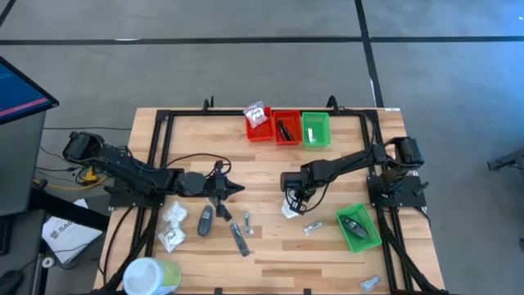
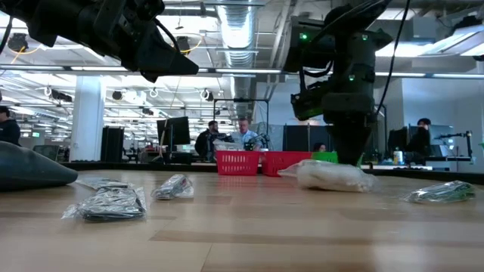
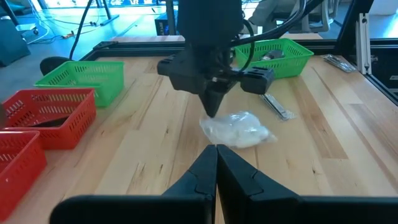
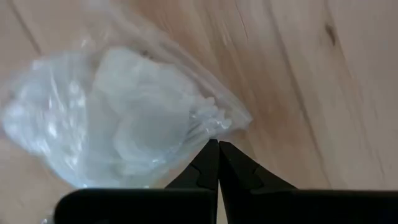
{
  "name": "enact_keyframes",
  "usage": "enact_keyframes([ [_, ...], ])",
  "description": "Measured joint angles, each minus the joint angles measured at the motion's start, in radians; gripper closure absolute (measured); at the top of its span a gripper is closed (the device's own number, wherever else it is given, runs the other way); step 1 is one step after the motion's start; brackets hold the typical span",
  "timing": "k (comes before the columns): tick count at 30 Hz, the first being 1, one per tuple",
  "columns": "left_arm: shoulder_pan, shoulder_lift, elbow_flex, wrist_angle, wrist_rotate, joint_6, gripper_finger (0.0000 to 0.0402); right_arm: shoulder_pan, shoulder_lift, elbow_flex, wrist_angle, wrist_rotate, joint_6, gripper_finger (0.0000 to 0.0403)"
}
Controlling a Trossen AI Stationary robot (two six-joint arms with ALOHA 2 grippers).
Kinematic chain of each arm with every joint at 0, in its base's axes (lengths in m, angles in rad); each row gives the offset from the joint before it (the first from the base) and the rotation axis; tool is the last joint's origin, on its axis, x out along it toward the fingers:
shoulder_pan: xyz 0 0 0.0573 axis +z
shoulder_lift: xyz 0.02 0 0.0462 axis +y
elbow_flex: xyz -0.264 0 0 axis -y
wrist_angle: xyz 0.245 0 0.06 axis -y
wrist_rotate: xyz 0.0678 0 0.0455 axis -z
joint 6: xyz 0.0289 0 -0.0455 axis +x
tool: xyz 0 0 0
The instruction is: Pick & Place Travel size toiletries
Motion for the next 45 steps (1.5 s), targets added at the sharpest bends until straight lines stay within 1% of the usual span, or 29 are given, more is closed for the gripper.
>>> enact_keyframes([
  [6,0.000,0.000,0.000,0.000,0.000,0.000,0.0400,0.000,0.000,0.000,0.096,0.018,-0.101,0.0403],
  [10,0.003,0.000,0.000,0.000,0.000,0.000,0.0400,0.021,0.000,0.000,0.150,0.016,-0.168,0.0403],
  [22,0.003,0.000,0.000,0.000,0.000,0.000,0.0400,0.070,0.000,0.001,0.232,-0.057,-0.275,0.0403],
  [27,0.003,0.000,0.000,0.001,0.000,0.000,0.0400,0.090,0.000,0.019,0.236,-0.072,-0.315,0.0403],
  [35,0.003,0.000,0.000,0.000,0.000,0.000,0.0400,0.121,0.000,0.053,0.230,-0.072,-0.318,0.0403],
  [40,0.003,0.000,0.000,0.000,0.000,0.000,0.0400,0.152,0.000,0.082,0.140,-0.072,-0.290,0.0403],
  [42,0.003,0.000,0.000,0.000,0.000,-0.001,0.0400,0.171,0.000,0.089,0.116,-0.094,-0.266,0.0403],
  [45,0.003,0.000,0.000,0.000,0.000,-0.001,0.0400,0.204,0.000,0.089,0.111,-0.160,-0.254,0.0403],
])
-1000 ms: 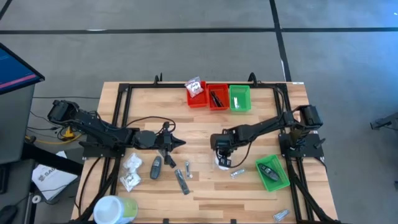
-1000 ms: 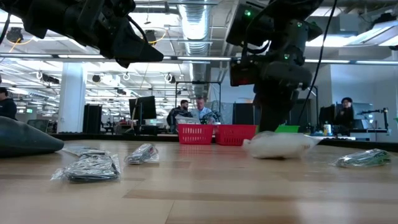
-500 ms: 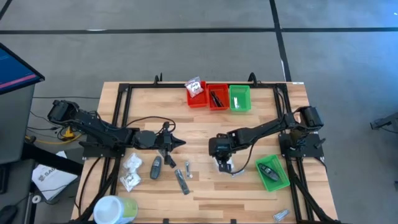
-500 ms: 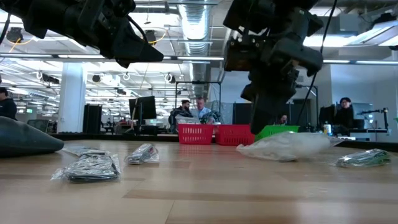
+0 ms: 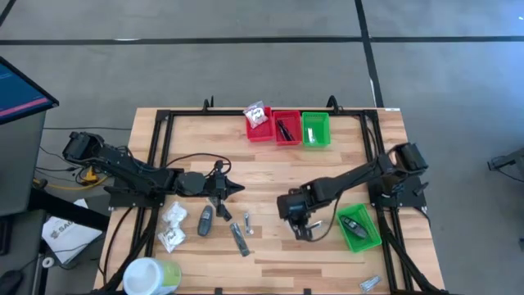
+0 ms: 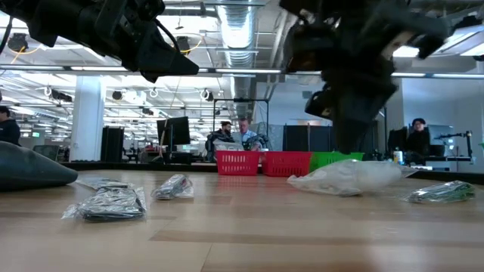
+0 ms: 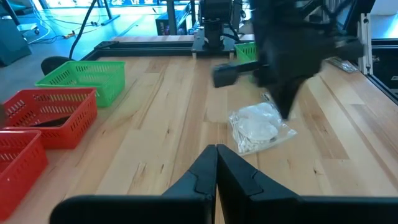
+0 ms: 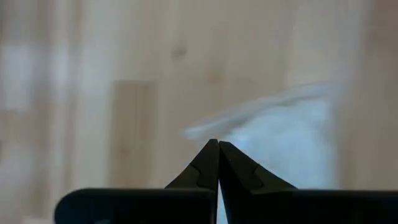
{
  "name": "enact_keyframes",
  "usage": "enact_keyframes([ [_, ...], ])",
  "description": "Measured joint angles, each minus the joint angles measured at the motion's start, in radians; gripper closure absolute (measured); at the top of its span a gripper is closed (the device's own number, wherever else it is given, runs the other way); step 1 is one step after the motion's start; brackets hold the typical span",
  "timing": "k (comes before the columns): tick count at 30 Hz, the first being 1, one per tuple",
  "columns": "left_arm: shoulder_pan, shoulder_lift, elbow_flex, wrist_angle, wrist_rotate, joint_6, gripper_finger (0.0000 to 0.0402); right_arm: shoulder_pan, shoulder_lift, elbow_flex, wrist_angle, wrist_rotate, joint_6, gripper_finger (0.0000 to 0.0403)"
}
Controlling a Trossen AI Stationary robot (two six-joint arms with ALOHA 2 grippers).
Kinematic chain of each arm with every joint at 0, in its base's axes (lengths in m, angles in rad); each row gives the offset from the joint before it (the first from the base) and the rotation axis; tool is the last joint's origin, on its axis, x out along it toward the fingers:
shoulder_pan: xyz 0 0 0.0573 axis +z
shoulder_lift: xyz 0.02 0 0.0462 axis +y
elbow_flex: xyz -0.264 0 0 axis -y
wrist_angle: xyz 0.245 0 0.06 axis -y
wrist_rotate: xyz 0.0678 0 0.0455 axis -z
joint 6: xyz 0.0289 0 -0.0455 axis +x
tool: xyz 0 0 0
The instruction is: Pick & Place Travel size toiletries
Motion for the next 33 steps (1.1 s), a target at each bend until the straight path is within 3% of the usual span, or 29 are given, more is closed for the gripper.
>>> enact_keyframes([
  [8,0.000,0.000,0.000,0.000,0.000,0.000,0.0400,0.032,0.000,0.000,-0.028,-0.022,0.051,0.0403],
  [23,0.000,0.000,0.000,-0.001,0.002,0.000,0.0400,-0.048,-0.001,-0.128,-0.037,-0.094,0.199,0.0403],
  [27,0.000,0.000,0.000,0.000,0.002,0.000,0.0400,-0.087,-0.001,-0.149,-0.039,-0.038,0.166,0.0403],
  [33,0.000,0.000,0.000,0.001,0.001,0.000,0.0400,-0.129,-0.002,-0.149,0.004,0.118,-0.024,0.0403],
])
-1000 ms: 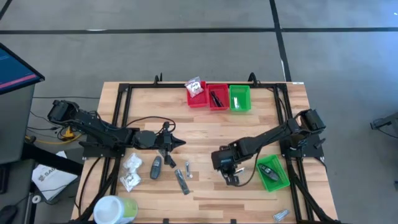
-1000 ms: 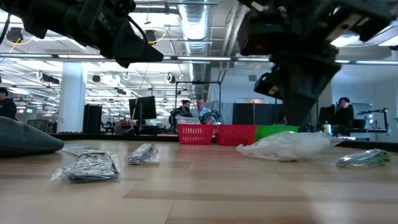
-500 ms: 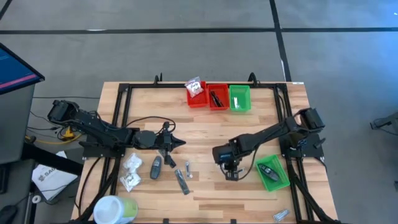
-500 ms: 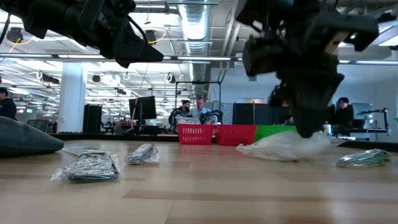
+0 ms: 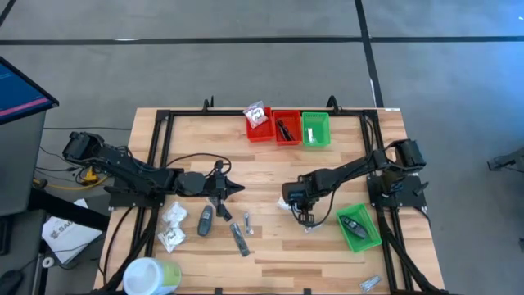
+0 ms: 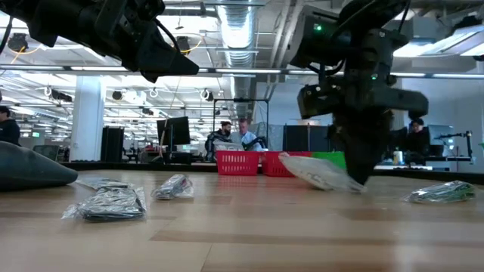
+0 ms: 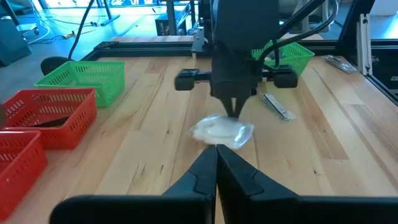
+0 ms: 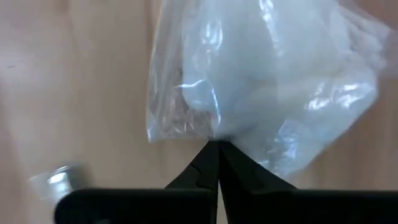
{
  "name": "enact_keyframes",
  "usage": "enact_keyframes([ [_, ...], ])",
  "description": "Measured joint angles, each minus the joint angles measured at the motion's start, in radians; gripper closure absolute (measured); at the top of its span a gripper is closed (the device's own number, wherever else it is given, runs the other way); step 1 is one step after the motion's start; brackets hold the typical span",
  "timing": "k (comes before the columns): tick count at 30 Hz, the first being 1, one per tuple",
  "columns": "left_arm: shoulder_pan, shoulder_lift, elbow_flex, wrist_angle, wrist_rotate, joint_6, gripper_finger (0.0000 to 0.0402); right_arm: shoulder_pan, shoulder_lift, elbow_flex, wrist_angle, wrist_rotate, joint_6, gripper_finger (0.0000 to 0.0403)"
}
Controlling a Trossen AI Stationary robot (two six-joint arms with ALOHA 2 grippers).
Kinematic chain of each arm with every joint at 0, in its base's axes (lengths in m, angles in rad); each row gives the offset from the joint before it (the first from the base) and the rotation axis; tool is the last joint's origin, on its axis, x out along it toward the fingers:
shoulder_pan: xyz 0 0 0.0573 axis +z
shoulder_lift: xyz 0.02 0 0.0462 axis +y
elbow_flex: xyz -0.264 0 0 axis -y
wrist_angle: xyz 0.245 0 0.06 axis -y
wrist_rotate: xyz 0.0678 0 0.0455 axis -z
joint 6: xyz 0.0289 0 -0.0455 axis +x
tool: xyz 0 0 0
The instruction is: Pick & Place Travel size toiletries
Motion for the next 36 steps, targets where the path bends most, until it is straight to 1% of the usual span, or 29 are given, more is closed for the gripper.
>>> enact_keyframes([
  [4,0.000,0.000,0.000,-0.001,0.000,0.006,0.0400,0.000,0.000,0.002,0.019,0.090,-0.079,0.0403],
  [8,0.000,0.017,0.000,-0.007,0.027,0.039,0.0400,0.007,0.001,0.032,-0.021,0.153,-0.092,0.0403],
  [11,0.000,0.072,0.000,0.003,0.033,0.086,0.0400,0.016,0.001,0.055,-0.046,0.184,-0.092,0.0403],
  [14,0.004,0.165,0.019,0.026,0.025,0.124,0.0394,0.028,0.001,0.074,-0.048,0.192,-0.097,0.0403],
  [17,0.003,0.270,0.086,0.038,-0.005,0.166,0.0375,0.038,0.001,0.088,-0.038,0.192,-0.105,0.0403],
  [21,-0.013,0.415,0.190,0.038,-0.008,0.215,0.0334,0.041,0.001,0.093,-0.009,0.188,-0.108,0.0403],
  [25,-0.025,0.516,0.252,0.035,-0.008,0.251,0.0295,0.036,0.002,0.093,0.029,0.188,-0.108,0.0403],
  [30,-0.033,0.563,0.272,0.026,-0.053,0.288,0.0271,0.071,-0.032,0.092,-0.091,0.189,-0.056,0.0403],
  [33,-0.033,0.560,0.272,0.025,-0.055,0.288,0.0268,0.088,-0.054,0.093,-0.095,0.251,-0.040,0.0403],
  [36,-0.033,0.560,0.273,0.024,-0.055,0.287,0.0269,0.078,-0.068,0.093,-0.041,0.281,-0.061,0.0403],
])
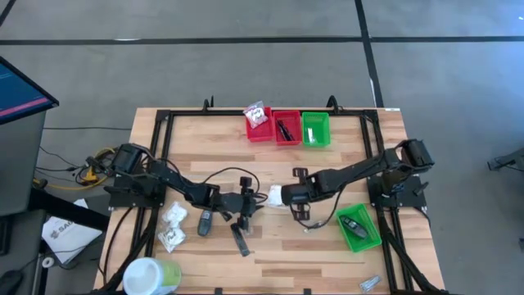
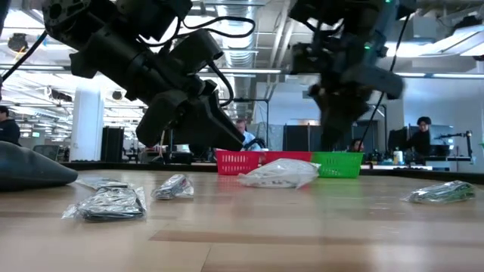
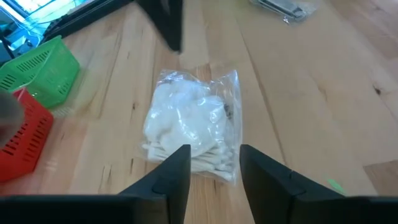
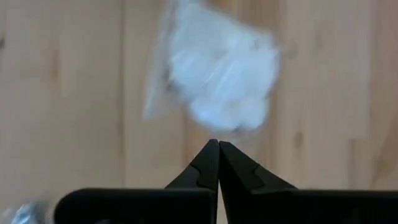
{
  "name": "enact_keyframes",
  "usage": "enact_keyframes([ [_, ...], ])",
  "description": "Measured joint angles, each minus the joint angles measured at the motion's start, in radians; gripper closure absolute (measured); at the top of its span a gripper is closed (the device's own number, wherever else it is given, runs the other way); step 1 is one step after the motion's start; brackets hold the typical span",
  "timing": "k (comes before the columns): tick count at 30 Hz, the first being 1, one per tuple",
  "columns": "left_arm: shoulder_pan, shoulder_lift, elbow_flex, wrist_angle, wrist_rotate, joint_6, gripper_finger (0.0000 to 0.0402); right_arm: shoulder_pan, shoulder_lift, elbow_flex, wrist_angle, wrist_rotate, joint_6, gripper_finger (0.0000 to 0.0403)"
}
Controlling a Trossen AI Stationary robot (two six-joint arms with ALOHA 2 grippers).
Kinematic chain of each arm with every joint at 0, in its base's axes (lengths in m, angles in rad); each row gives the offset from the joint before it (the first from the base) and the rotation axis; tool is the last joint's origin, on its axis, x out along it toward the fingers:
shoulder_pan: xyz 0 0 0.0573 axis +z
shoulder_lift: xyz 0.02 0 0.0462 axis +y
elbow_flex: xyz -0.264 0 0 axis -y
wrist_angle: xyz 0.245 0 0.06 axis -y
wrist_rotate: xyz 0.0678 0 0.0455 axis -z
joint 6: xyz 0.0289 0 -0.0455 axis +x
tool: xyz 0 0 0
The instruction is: Pick & Place Travel size toiletries
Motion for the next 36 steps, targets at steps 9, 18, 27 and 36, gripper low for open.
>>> enact_keyframes([
  [9,-0.003,0.005,0.000,-0.005,0.042,-0.005,0.0270,-0.051,0.032,-0.001,0.097,-0.033,-0.042,0.0403],
  [18,-0.003,0.006,0.003,-0.001,0.042,-0.006,0.0270,-0.078,0.126,-0.001,0.088,-0.103,-0.041,0.0403],
  [27,-0.002,0.007,0.005,-0.003,0.008,0.021,0.0270,-0.100,0.149,0.001,0.086,-0.149,-0.047,0.0403],
  [36,0.011,0.011,0.005,0.006,-0.057,0.106,0.0269,-0.100,0.151,0.000,0.130,-0.173,-0.073,0.0403],
])
